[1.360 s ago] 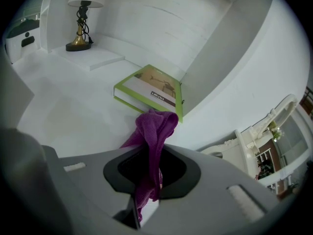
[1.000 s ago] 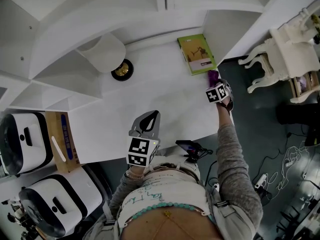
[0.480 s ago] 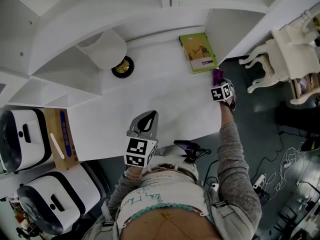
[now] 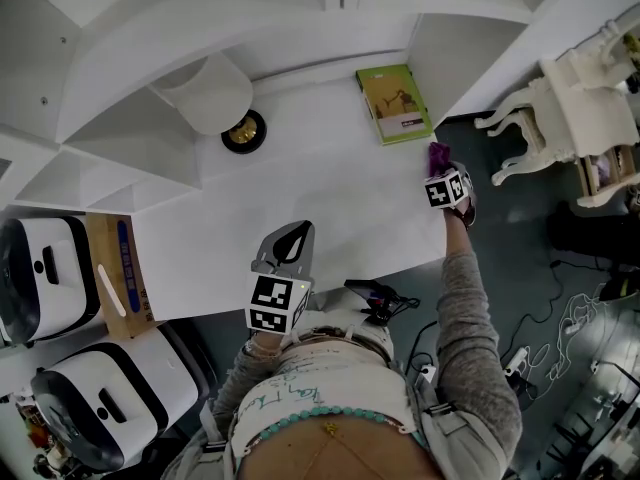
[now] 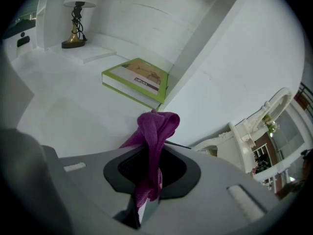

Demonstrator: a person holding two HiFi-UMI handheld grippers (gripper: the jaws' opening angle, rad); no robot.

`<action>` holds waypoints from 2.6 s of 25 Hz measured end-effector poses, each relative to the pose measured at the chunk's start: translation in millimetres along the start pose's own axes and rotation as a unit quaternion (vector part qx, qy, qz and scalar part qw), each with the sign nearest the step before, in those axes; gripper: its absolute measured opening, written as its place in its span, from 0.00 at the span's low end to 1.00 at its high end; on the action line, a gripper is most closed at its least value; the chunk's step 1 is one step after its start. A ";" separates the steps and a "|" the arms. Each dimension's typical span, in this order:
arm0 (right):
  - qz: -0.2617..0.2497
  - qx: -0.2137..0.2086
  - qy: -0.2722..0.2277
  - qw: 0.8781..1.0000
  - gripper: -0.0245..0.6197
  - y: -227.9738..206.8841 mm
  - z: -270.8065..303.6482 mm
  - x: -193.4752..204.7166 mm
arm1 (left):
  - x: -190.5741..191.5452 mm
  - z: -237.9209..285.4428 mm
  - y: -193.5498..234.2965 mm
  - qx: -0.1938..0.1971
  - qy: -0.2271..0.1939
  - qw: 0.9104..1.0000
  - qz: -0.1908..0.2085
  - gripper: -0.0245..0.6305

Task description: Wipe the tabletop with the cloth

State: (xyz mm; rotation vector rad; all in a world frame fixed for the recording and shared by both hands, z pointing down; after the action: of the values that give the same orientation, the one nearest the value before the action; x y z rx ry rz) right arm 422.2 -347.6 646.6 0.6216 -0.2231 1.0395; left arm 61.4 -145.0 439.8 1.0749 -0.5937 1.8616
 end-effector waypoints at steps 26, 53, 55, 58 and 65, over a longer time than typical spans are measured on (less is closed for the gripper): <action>0.003 0.026 -0.001 1.000 0.15 9.4 -23.1 45.1 | 7.8 -8.4 -18.6 0.024 -0.006 1.000 0.007 0.04; -0.009 0.044 0.010 0.999 0.15 34.0 -41.4 58.9 | 36.0 -51.1 -1.1 -0.010 -0.018 1.000 -0.021 0.04; -0.009 0.045 0.010 0.999 0.15 37.4 -42.6 58.7 | 37.4 -54.0 0.9 -0.012 -0.018 0.999 -0.023 0.04; -0.007 0.045 0.012 0.999 0.15 41.8 -44.2 58.5 | 38.7 -57.0 3.9 -0.014 -0.019 0.999 -0.024 0.04; 0.002 0.037 0.016 0.999 0.15 53.3 -52.9 54.2 | 40.7 -63.5 12.6 -0.015 -0.023 0.999 -0.026 0.04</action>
State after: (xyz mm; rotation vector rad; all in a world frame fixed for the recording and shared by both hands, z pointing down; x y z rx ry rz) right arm 397.8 -258.3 648.4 0.6723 -0.1586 1.0641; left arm 12.9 -85.9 442.6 1.1058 -0.6137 1.7824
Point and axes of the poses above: the fingertips, and each gripper's own axes: z forward along the fingers, y to its left, x out of its underside, the point moved 8 cm from there along -z, backward along the fingers, and after that the axes turned 7 degrees about z, right-handed, at the moved point
